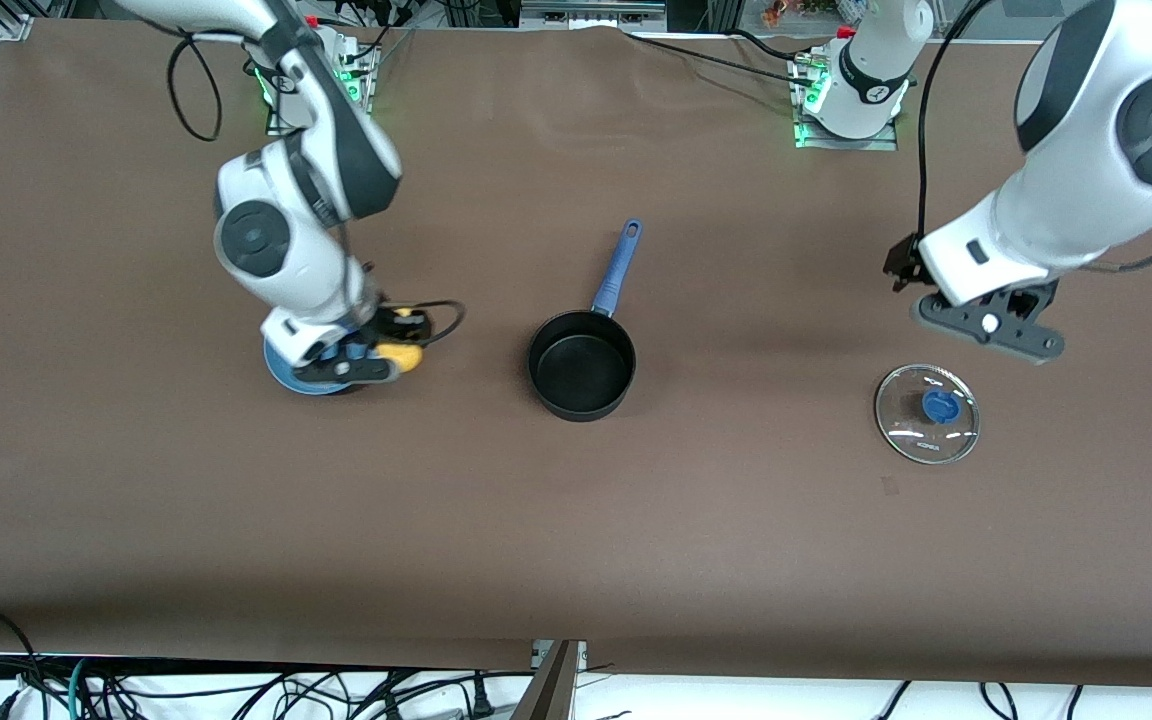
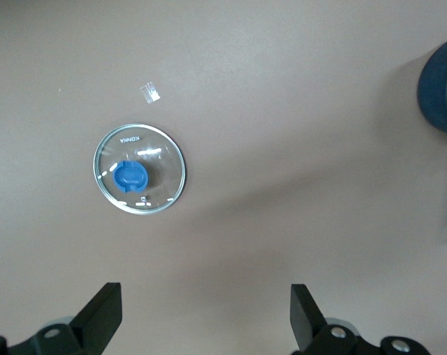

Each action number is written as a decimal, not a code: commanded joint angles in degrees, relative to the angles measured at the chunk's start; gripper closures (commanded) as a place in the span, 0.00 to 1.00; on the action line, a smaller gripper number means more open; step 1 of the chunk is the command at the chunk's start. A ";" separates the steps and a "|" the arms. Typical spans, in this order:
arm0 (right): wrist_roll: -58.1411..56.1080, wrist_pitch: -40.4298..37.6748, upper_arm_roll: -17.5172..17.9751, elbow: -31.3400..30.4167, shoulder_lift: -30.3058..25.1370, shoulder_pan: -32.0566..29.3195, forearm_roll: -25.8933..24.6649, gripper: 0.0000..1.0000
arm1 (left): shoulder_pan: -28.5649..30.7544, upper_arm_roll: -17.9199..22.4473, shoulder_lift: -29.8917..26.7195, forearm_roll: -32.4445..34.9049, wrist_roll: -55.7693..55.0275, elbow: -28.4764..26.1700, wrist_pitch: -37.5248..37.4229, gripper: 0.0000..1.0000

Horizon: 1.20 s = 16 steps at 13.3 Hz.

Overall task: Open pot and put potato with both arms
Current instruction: 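Set the glass lid on the table and open the left gripper, then carry the potato with the right gripper over the open pot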

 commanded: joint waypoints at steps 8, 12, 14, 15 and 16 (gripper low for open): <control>21.00 -2.04 -0.25 29.06 23.69 16.70 0.39 0.56 | -18.92 27.14 -7.52 -8.50 -0.52 -3.58 5.70 0.00; 21.18 -1.42 -0.25 33.27 28.17 17.41 0.30 0.56 | -15.94 26.53 -10.75 -8.86 0.01 -9.00 6.29 0.00; 21.09 -0.03 -0.25 34.17 29.94 17.41 0.30 0.56 | -13.04 24.95 -13.84 -9.12 0.18 -14.12 9.38 0.00; 21.09 1.11 -0.25 34.17 30.73 17.41 0.30 0.54 | -11.46 24.86 -12.98 -9.90 0.27 -13.35 9.47 0.00; 21.18 2.00 -0.25 34.17 31.52 17.50 0.30 0.53 | -11.27 24.77 -12.10 -9.91 -0.16 -11.86 8.86 0.00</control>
